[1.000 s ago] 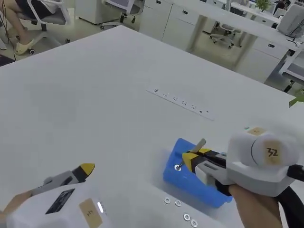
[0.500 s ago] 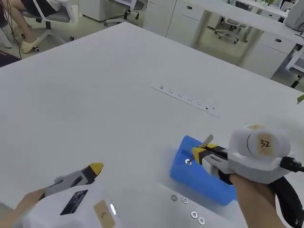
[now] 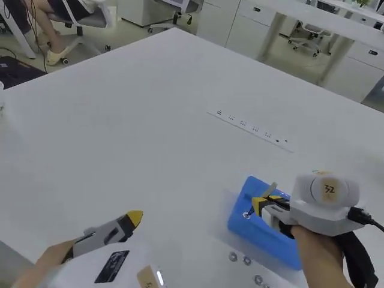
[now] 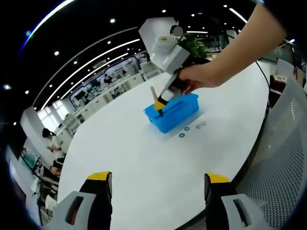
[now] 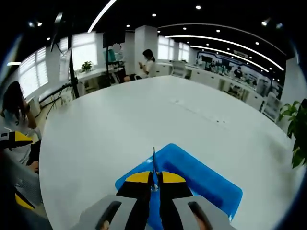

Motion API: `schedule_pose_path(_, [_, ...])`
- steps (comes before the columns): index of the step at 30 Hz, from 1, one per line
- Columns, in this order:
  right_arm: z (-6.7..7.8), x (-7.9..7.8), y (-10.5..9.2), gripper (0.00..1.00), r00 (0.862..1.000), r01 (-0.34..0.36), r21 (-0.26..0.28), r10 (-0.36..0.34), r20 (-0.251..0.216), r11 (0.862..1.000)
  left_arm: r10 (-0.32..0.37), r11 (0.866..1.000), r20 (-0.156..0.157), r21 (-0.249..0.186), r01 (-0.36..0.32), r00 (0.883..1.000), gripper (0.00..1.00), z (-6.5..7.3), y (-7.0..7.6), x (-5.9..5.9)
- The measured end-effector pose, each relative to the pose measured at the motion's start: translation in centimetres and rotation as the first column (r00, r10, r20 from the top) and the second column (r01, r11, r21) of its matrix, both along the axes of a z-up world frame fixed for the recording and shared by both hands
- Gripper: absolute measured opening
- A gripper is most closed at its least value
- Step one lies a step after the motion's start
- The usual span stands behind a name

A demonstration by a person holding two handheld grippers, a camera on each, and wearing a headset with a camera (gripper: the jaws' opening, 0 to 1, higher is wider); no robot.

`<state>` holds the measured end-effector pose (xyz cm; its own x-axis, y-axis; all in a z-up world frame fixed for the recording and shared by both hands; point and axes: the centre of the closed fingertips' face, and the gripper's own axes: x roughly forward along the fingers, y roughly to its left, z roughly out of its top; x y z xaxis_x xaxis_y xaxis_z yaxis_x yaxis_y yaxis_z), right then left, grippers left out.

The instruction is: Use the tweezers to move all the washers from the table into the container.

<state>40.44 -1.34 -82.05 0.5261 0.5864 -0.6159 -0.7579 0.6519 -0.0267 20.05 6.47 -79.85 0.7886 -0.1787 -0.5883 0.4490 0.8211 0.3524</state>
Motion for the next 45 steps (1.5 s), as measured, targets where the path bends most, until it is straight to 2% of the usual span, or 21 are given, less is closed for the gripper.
schedule_pose_path(7, [-0.7,-0.3,-0.3,0.02,1.0,-0.001,-0.025,0.001,-0.003,1.0,0.005,1.0,-0.003,0.012,-0.005,1.0,0.8,-0.1,0.2,0.0])
schedule_pose_path(10, [-0.7,-0.5,-0.5,0.02,1.0,0.01,-0.005,-0.01,-0.008,1.0,0.001,1.0,-0.005,0.021,-0.001,1.0,0.8,-0.2,0.2,0.0])
schedule_pose_path(18, [-0.7,-0.8,-0.4,0.03,1.0,0.007,-0.011,-0.007,0.001,1.0,-0.004,0.999,-0.012,0.043,0.005,1.0,0.8,-0.4,0.2,0.0])
schedule_pose_path(20, [-0.7,-0.8,-0.3,0.03,1.0,0.002,-0.007,-0.002,-0.01,1.0,-0.004,0.999,-0.012,0.044,0.005,1.0,0.8,-0.4,0.2,0.0])
schedule_pose_path(21, [-0.7,-0.8,-0.3,0.03,0.999,0.01,0.001,-0.01,-0.036,1.0,-0.004,0.999,-0.011,0.046,0.005,1.0,0.8,-0.4,0.2,0.0])
schedule_pose_path(24, [-0.6,-0.8,-0.4,0.03,0.998,0.008,0.014,-0.007,-0.066,1.0,-0.006,0.998,-0.015,0.055,0.007,1.0,0.8,-0.6,0.2,-0.1])
schedule_pose_path(28, [-0.2,-0.8,-0.6,0.03,0.998,0.015,0.024,-0.013,-0.056,1.0,-0.005,0.998,-0.012,0.064,0.006,1.0,0.8,-0.6,0.2,-0.1])
schedule_pose_path(31, [0.6,-1.1,-0.5,0.03,0.999,0.013,0.039,-0.011,-0.05,0.999,-0.004,0.998,0.001,0.056,0.004,1.0,0.79,-0.3,0.2,0.0])
schedule_pose_path(35, [1.7,-1.4,-0.5,0.03,1.0,0.008,0.051,-0.006,-0.026,0.999,-0.006,0.998,0.002,0.058,0.006,1.0,0.79,-0.3,0.2,0.0])
schedule_pose_path(41, [4.3,-1.9,-0.1,0.03,1.0,-0.009,0.084,0.008,0.023,0.996,-0.003,0.998,0.009,0.058,0.003,1.0,0.79,-0.1,0.2,0.0])
schedule_pose_path(45, [5.8,-2.9,-0.3,0.03,0.998,-0.036,0.097,0.031,0.054,0.995,0.001,0.999,0.022,0.05,-0.002,1.0,0.79,0.1,0.3,0.1])
